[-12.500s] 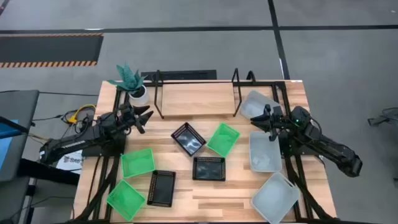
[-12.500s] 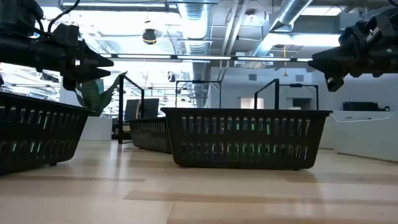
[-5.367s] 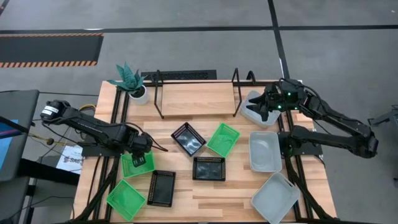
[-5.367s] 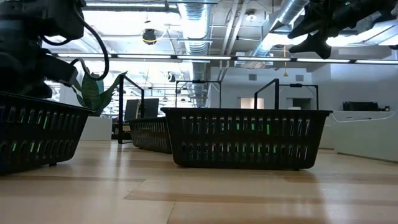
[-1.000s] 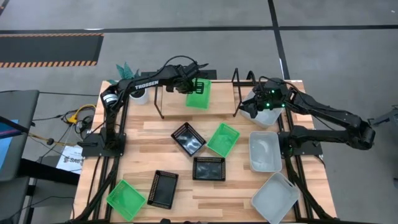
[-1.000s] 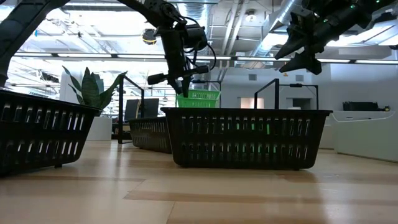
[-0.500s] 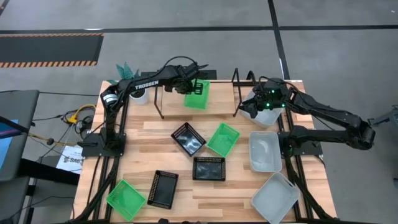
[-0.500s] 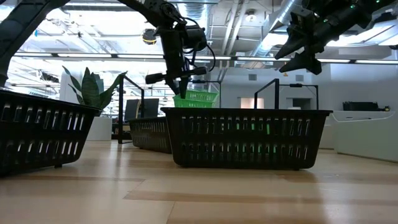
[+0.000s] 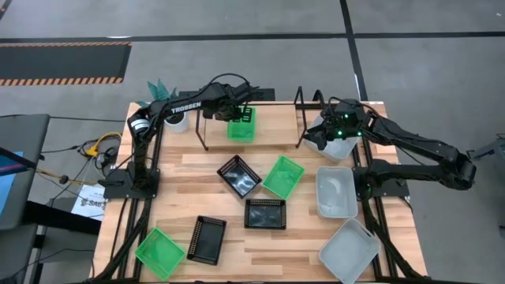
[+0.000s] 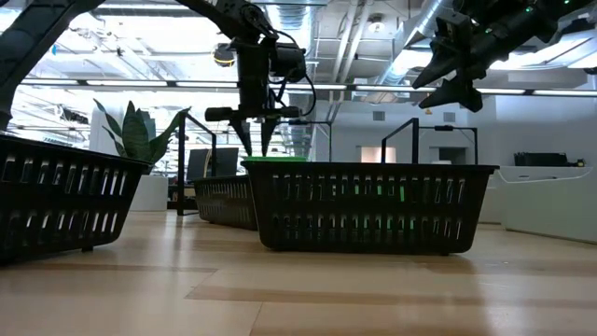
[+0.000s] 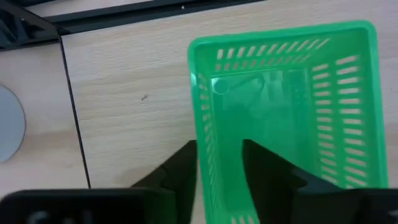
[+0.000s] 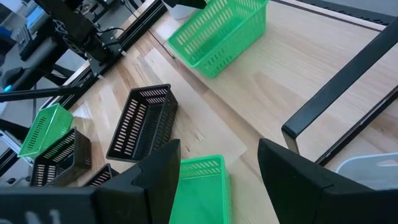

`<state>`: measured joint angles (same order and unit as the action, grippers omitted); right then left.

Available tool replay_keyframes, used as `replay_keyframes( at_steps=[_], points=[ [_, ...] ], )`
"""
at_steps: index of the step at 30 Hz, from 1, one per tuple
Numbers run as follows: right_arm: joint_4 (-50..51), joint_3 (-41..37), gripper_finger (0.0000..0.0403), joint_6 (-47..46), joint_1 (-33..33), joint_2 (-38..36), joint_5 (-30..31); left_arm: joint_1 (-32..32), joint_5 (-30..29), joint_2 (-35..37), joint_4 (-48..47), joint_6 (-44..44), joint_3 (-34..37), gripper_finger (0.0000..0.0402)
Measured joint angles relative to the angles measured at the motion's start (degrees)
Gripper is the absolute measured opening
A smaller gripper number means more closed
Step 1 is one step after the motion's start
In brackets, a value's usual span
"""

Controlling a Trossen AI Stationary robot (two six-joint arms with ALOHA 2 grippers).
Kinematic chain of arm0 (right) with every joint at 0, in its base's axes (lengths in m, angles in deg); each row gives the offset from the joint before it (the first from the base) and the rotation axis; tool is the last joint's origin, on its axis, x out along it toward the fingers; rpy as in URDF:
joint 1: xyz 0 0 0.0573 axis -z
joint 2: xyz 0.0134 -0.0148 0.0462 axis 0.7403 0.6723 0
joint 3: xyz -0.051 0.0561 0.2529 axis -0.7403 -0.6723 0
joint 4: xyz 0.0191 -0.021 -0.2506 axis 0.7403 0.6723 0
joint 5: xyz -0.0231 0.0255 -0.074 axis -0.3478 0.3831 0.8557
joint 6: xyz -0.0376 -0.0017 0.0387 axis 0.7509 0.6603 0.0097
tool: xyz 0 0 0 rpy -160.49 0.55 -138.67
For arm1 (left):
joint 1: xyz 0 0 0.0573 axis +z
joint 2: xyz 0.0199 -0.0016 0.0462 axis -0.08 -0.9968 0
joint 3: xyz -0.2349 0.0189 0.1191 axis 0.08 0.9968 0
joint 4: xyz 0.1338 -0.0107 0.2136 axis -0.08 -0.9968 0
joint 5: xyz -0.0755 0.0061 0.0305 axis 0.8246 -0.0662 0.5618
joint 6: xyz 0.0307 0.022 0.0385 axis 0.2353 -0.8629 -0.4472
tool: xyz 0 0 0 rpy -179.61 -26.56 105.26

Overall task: Stack baskets on shelf by color
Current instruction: Put the left green bin on the shelf

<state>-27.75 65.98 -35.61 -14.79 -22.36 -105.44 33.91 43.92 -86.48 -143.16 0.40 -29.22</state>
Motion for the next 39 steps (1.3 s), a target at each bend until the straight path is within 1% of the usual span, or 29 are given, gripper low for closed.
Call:
replay_keyframes(
  at_steps=[3,5,7,10,12,14,16,20,21,25,28,36,39],
  points=[
    [0.0,0.0,0.0237,0.0,0.0,0.0,0.0,0.0,1.8,0.0,0.1,-1.2,0.0,0.0175],
    [0.0,0.0,0.0237,0.0,0.0,0.0,0.0,0.0,2.9,0.2,0.2,-1.6,0.0,0.0193],
    [0.0,0.0,0.0237,0.0,0.0,0.0,0.0,-0.4,3.0,1.1,0.6,-2.1,0.0,0.0203],
    [0.0,0.0,0.0237,0.0,0.0,0.0,0.0,-1.5,2.3,2.9,1.9,-2.3,0.0,0.0202],
    [0.0,0.0,0.0237,0.0,0.0,0.0,0.0,-2.2,1.8,3.8,3.8,-2.4,0.0,0.0191],
    [0.0,0.0,0.0237,0.0,0.0,0.0,0.0,-2.9,1.6,4.6,6.5,-3.1,0.0,0.0170],
    [0.0,0.0,0.0237,0.0,0.0,0.0,0.0,-3.8,1.7,5.1,9.4,-3.5,0.0,0.0132],
    [0.0,0.0,0.0237,0.0,0.0,0.0,0.0,-5.4,4.7,4.7,16.0,-4.3,0.0,0.0026],
    [0.1,0.0,0.0237,0.0,0.0,0.0,0.0,-5.9,5.0,4.6,18.0,-4.4,0.0,0.0015],
    [0.2,0.0,0.0237,-1.1,0.0,0.0,0.0,-6.8,5.2,4.5,22.1,-1.7,0.0,0.0003],
    [0.2,0.0,0.0237,-1.1,0.1,0.0,0.0,-7.0,3.5,4.5,23.4,-1.1,0.0,0.0001],
    [0.2,0.0,0.0237,-1.1,0.1,0.0,0.0,-7.0,-0.3,4.5,23.2,0.5,0.0,0.0000],
    [0.2,0.0,0.0237,-1.1,0.1,0.0,0.2,-7.0,-0.4,4.5,21.7,0.5,0.0,0.0000]
  ],
)
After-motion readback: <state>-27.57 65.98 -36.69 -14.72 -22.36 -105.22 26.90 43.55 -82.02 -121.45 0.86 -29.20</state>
